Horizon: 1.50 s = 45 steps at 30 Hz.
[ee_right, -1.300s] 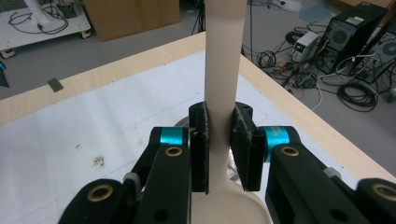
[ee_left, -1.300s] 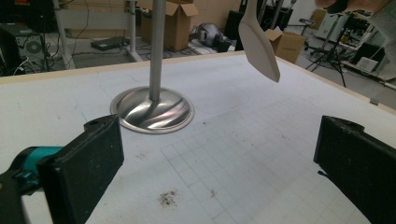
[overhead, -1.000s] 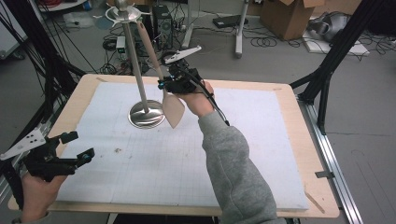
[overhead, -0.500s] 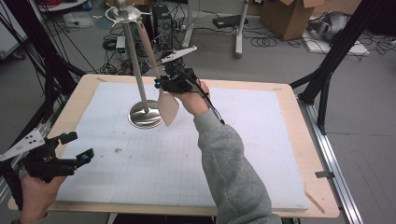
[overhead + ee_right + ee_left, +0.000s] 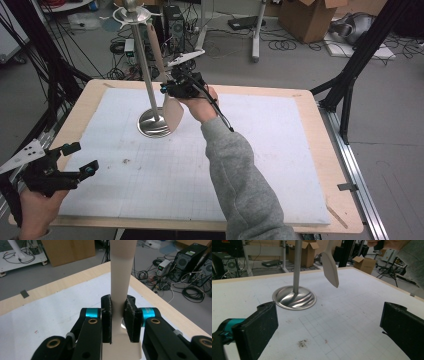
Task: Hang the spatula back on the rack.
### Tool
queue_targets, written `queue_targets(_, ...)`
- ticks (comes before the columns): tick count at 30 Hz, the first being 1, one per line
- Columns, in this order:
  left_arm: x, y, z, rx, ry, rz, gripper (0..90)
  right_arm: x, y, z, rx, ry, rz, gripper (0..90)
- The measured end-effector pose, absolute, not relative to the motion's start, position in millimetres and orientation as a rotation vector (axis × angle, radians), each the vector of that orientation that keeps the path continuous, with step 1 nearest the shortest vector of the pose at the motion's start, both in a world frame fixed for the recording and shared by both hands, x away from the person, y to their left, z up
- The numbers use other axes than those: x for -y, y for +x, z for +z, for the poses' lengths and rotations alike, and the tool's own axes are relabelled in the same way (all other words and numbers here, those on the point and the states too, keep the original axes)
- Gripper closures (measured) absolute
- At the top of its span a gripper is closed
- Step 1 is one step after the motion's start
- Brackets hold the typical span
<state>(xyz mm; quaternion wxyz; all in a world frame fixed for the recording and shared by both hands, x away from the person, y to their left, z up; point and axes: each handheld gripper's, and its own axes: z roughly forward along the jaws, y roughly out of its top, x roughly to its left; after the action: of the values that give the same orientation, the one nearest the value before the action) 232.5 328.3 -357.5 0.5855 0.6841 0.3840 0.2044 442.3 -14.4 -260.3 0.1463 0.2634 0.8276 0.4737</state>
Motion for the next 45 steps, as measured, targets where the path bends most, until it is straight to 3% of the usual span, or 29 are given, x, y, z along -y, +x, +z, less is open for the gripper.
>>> queue_targets(38, -330, 228, -357, -0.898, 1.596, 0.484, 2.0, -1, 450, -264, -2.359, 0.781, 1.378, 77.6)
queue_targets(42, -329, 228, -357, -0.897, 1.597, 0.482, 2.0, -1, 450, -264, -2.364, 0.78, 1.381, 76.4)
queue_targets(45, -329, 228, -358, -0.897, 1.6, 0.482, 2.0, 0, 449, -264, -2.367, 0.782, 1.397, 70.8)
